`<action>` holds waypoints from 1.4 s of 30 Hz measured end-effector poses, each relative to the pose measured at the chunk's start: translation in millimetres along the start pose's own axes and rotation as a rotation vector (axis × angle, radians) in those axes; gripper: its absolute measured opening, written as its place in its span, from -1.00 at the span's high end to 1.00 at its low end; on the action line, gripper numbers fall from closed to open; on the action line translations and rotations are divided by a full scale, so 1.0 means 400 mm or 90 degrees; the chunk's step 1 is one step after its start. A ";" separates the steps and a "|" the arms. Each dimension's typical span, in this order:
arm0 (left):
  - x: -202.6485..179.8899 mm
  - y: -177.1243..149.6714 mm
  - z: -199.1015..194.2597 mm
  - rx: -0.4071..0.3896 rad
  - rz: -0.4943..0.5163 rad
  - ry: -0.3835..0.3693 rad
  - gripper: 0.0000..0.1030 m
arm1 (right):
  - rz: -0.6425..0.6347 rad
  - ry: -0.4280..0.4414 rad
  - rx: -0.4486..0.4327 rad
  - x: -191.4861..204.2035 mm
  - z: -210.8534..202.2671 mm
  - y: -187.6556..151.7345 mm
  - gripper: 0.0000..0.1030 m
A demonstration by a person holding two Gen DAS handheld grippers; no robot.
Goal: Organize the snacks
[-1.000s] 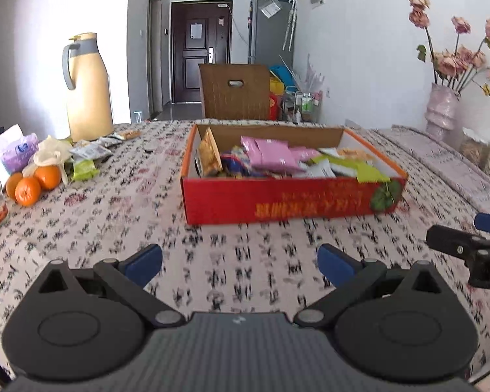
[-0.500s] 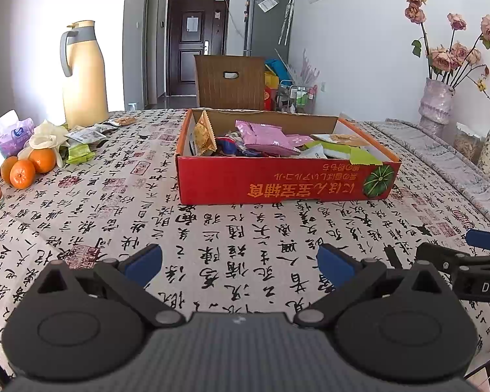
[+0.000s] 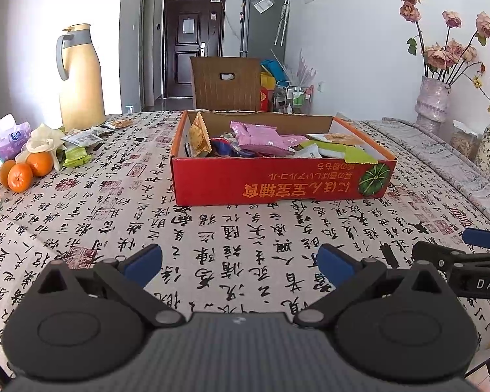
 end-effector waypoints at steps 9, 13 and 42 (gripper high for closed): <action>0.000 0.000 -0.001 0.000 0.000 0.000 -1.00 | 0.000 0.000 0.000 0.000 0.000 -0.001 -1.00; 0.000 -0.001 -0.001 0.000 0.000 0.001 -1.00 | 0.000 0.000 0.000 0.000 -0.001 -0.001 -1.00; -0.008 -0.003 -0.005 -0.003 0.003 -0.002 -1.00 | 0.000 -0.001 0.001 0.001 -0.001 -0.001 -1.00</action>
Point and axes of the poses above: each gripper's, at about its wrist camera, not at the fingertips, and z roughly the way its jaws point, x to its left, y to its top, the point moved 5 cm from there along z, roughly the way its jaws point, and after that the axes turned 9 degrees about -z, right-handed, at the moved point
